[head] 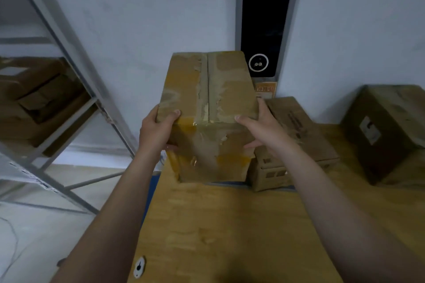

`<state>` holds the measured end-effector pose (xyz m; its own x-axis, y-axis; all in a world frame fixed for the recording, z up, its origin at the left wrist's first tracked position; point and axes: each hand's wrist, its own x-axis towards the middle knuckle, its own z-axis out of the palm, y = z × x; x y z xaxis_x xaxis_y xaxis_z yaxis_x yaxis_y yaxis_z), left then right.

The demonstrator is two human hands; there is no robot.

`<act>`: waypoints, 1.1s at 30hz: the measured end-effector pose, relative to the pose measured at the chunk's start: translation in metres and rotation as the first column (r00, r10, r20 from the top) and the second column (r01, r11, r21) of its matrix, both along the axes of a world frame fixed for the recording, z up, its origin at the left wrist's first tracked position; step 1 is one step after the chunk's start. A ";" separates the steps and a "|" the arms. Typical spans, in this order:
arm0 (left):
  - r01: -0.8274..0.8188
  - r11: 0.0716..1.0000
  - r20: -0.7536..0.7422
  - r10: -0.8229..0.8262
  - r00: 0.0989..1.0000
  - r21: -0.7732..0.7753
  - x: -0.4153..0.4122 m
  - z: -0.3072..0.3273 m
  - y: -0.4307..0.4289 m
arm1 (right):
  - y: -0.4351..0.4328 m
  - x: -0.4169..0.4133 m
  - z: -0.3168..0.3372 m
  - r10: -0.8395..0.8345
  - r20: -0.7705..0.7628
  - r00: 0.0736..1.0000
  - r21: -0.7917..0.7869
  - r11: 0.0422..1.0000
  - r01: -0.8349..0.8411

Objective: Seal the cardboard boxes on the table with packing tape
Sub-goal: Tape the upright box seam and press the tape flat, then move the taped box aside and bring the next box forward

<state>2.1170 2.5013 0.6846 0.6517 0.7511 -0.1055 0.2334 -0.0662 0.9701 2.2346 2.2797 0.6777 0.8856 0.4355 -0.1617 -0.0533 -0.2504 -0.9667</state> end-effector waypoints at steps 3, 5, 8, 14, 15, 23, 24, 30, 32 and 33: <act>0.059 0.995 -0.073 -0.065 0.995 -0.079 0.018 -0.041 0.029 | 0.023 0.014 -0.033 -0.037 -0.088 0.995 -0.080 0.996 0.030; 0.097 0.985 -0.113 -0.114 0.987 -0.146 0.029 -0.069 0.040 | 0.032 0.025 -0.054 -0.079 -0.142 0.987 -0.131 0.990 0.060; 0.126 0.961 -0.131 -0.162 0.978 -0.248 0.047 -0.108 0.045 | 0.040 0.042 -0.084 -0.120 -0.120 0.985 -0.208 0.974 0.094; 0.142 0.950 -0.150 -0.189 0.970 -0.278 0.091 -0.145 0.049 | 0.045 0.065 -0.114 -0.103 -0.062 0.993 -0.322 0.944 0.078; 0.152 0.954 -0.164 -0.198 0.966 -0.257 0.097 -0.145 0.051 | 0.045 0.071 -0.114 -0.115 -0.048 0.992 -0.320 0.943 0.093; 0.341 0.841 -0.534 -0.074 0.842 0.421 0.141 -0.127 0.007 | 0.012 0.101 -0.115 -0.039 0.067 0.997 -0.325 0.944 0.059; 0.394 0.794 -0.530 -0.108 0.841 0.463 0.147 -0.125 -0.006 | 0.003 0.104 -0.116 -0.030 0.089 0.996 -0.334 0.941 0.059; 0.595 0.603 -0.622 -0.199 0.757 0.531 0.182 -0.125 -0.111 | -0.083 0.142 -0.121 -0.025 0.084 0.996 -0.327 0.944 0.051; 0.603 0.549 -0.620 -0.184 0.763 0.579 0.191 -0.130 -0.145 | -0.113 0.156 -0.126 0.012 0.106 0.994 -0.377 0.926 0.029; 0.617 0.499 -0.617 -0.190 0.763 0.609 0.197 -0.133 -0.161 | -0.129 0.163 -0.129 0.031 0.110 0.993 -0.407 0.913 0.017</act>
